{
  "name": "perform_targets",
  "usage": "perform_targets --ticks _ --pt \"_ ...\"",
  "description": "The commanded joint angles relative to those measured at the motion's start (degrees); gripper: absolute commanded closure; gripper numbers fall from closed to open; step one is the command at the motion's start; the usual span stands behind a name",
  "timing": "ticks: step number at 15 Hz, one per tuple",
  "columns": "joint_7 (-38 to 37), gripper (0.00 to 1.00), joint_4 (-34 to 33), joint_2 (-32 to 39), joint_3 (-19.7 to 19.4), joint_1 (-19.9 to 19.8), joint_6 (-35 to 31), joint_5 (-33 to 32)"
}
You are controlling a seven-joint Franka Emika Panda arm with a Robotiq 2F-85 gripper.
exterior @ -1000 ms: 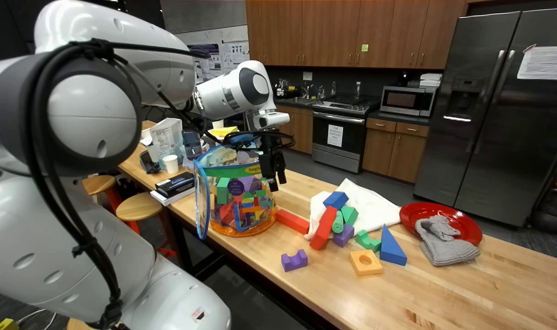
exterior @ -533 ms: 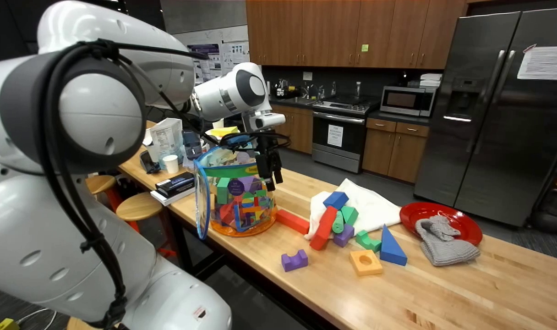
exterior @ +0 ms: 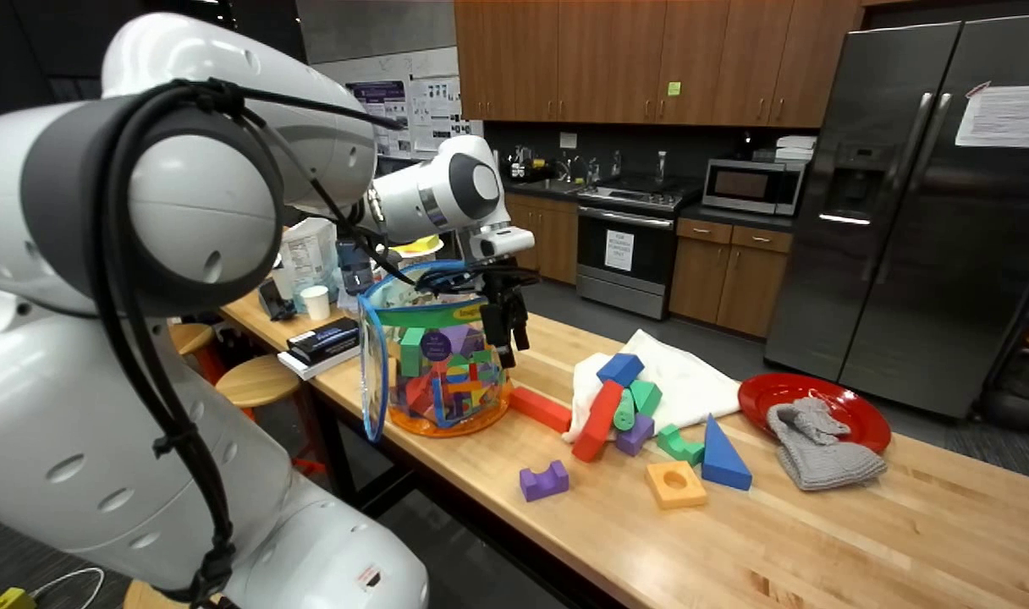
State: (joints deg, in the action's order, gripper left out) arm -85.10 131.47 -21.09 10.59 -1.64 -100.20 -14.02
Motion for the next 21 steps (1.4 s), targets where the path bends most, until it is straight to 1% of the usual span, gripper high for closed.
perform_targets --ticks 1,4,9,13,21 --pt "-2.02 0.00 4.69 -0.33 -1.39 0.09 -4.16 0.52" --pt "-2.93 0.00 8.35 -0.29 -1.91 0.04 -6.67 0.59" --pt "-3.79 0.00 12.16 -0.31 -2.95 -0.49 -9.18 0.34" --pt "-3.98 0.00 13.91 -0.51 -3.92 -1.29 -10.57 0.17" --pt "-5.47 0.00 16.50 -0.85 -4.68 -1.89 -15.80 0.61"
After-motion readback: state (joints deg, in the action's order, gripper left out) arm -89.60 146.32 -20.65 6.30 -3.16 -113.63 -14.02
